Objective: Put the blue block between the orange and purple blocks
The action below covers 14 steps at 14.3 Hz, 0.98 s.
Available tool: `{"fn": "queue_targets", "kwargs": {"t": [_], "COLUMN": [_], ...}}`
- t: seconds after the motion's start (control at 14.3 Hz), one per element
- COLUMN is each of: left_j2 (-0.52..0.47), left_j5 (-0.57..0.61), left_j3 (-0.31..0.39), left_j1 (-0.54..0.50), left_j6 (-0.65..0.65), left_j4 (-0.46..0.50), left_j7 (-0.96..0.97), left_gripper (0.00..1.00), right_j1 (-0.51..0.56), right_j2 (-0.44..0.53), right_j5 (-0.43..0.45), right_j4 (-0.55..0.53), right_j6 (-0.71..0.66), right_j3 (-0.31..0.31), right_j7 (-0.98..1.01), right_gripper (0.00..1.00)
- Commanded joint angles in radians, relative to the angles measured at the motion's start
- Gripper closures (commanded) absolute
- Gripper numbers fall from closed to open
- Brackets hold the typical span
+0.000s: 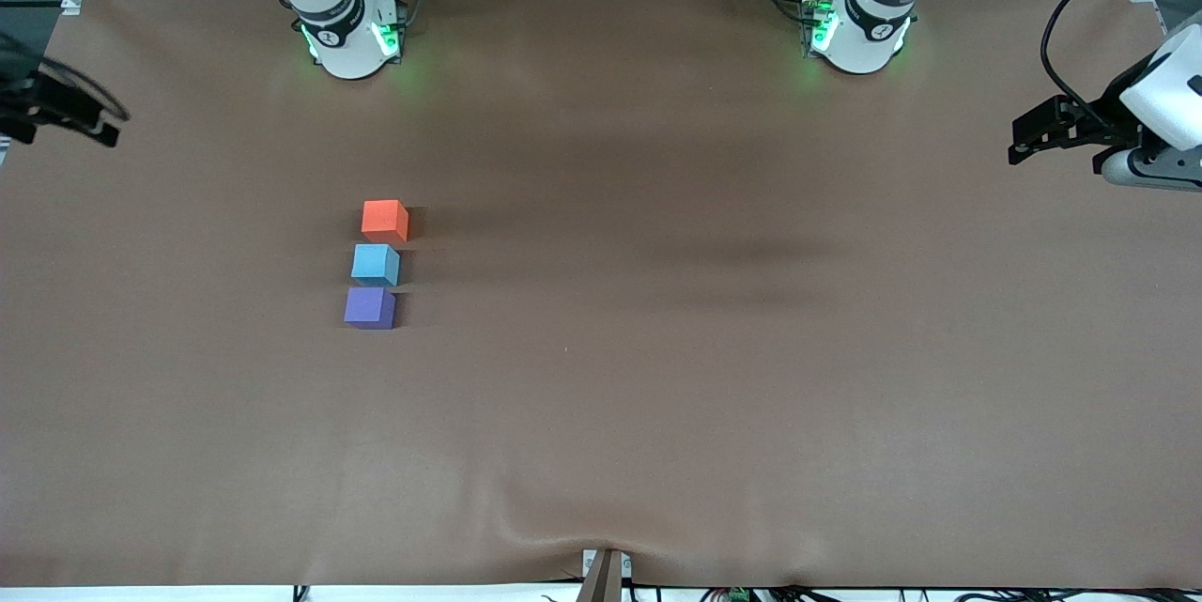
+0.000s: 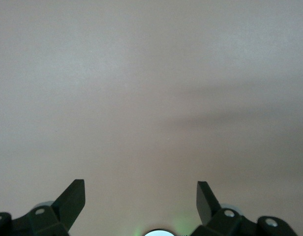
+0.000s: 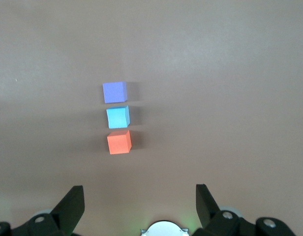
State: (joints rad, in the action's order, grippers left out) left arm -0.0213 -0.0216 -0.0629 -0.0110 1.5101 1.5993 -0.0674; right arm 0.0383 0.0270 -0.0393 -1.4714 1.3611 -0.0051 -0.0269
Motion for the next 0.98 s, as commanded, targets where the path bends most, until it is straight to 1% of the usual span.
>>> {"fn": "queue_targets", "kwargs": {"t": [0.0,0.07,0.14,0.49,0.91], "left_j2": [0.008,0.008,0.008,0.008,0.009], "left_j5": [-0.001,-0.001,-0.001,-0.001,-0.001], "left_j3": [-0.005,-0.005,-0.005,-0.005,-0.005], "left_j1": [-0.004,-0.004,-0.004,-0.004,-0.004], "left_j6": [-0.019,-0.019,-0.019,-0.019,-0.019], "left_j4": [-0.019,-0.019,-0.019,-0.019,-0.018], "left_j7": [0.015,0.015,0.015,0.015,0.015], "left_gripper": [0.00,0.00,0.00,0.00,0.00], "right_j1": [0.003,0.005,0.009,0.029,0.017], "right_j2": [0.050,0.050,0.048,0.037,0.034], "right_j5": [0.094,0.102,0.101,0.069,0.068], "right_j4": [-0.072,-0.072,-0.070,-0.037,-0.033], "right_j6": [0.033,0.033,0.038,0.059,0.058], "right_j3": [0.060,0.077,0.079,0.071,0.070], "right_j7": [0.012,0.010,0.012,0.013,0.012], "right_gripper": [0.00,0.00,0.00,0.00,0.00]}}
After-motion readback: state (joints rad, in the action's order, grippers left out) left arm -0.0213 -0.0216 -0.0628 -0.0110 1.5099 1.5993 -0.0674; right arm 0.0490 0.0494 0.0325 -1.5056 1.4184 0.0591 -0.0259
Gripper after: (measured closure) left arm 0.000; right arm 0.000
